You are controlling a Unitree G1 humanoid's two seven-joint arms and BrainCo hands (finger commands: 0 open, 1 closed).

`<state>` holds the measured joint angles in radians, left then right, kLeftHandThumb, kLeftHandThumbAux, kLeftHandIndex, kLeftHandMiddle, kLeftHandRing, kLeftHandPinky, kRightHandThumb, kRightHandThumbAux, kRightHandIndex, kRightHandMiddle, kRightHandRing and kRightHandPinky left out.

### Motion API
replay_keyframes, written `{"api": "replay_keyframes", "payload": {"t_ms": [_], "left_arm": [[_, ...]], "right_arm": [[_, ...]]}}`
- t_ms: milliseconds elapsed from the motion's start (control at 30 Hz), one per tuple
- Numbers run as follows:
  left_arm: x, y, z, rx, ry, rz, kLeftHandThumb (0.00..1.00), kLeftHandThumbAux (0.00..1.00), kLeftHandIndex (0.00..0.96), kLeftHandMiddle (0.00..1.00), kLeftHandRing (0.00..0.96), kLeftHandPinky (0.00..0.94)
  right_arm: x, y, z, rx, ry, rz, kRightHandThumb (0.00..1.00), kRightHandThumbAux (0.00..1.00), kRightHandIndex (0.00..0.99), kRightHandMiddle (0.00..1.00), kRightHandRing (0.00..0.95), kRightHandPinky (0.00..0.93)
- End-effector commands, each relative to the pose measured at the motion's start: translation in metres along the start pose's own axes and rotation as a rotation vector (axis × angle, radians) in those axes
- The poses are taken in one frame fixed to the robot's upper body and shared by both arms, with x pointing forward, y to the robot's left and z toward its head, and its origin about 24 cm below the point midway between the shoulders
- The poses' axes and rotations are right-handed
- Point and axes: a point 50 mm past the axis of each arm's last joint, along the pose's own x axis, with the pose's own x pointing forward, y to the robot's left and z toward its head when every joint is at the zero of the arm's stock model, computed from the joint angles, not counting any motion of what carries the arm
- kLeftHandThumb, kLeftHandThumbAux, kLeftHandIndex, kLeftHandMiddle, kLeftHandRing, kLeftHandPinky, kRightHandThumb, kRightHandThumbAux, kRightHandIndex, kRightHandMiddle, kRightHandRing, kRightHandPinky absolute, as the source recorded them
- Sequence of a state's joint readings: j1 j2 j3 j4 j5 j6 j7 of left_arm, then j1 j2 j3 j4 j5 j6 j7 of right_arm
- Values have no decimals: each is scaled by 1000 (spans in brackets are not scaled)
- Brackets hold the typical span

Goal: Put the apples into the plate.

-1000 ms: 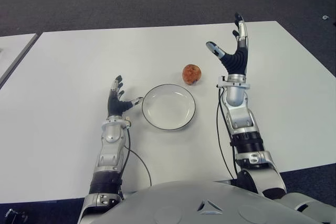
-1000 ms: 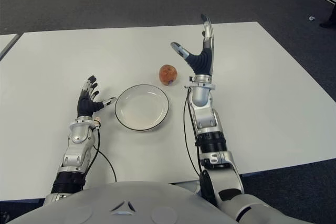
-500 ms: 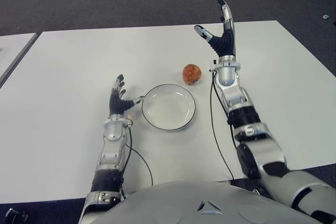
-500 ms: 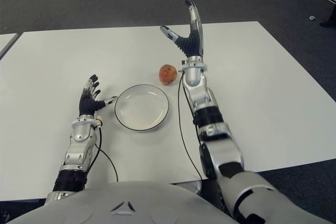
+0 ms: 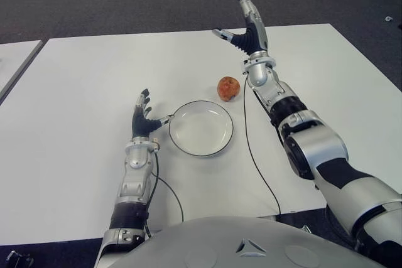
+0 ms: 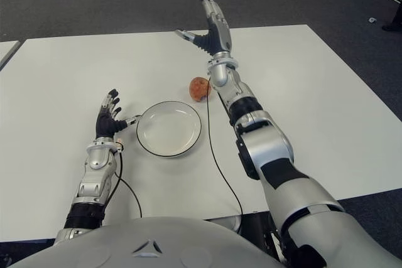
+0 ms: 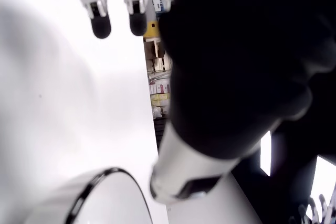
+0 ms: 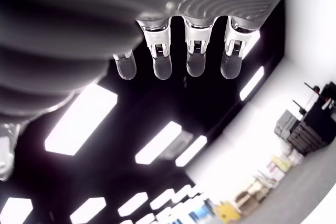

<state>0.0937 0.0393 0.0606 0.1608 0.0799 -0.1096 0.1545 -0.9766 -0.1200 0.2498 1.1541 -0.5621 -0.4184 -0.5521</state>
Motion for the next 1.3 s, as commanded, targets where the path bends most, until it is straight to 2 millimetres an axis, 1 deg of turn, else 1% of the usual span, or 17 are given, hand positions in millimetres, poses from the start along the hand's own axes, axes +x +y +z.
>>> {"api": "replay_keyframes", "payload": {"t_ms": [33, 333, 600, 1000, 1300], "left_arm": [[0, -1, -2, 9, 7, 2, 0, 345, 0, 0, 0, 23], [-1, -2, -2, 7, 3, 5, 0, 343, 0, 0, 0, 24], [-3, -2, -3, 7, 7, 11, 0, 343, 0, 0, 0, 29], [-4, -2, -3, 1, 11, 11, 0, 342, 0, 0, 0, 27], [-4, -2, -3, 0, 8, 7, 0, 341, 0, 0, 0, 25]], "right_arm": [[-6, 15, -5, -94, 38, 70, 51, 412, 0, 0, 0, 11], [-19, 35, -16, -260, 95, 213, 35, 414, 0, 0, 0, 0], [-30, 43, -27, -371, 124, 302, 23, 429, 0, 0, 0, 0], [-43, 50, -36, -420, 151, 358, 9, 446, 0, 0, 0, 0], [-49, 52, -41, -432, 166, 385, 11, 463, 0, 0, 0, 0]]}}
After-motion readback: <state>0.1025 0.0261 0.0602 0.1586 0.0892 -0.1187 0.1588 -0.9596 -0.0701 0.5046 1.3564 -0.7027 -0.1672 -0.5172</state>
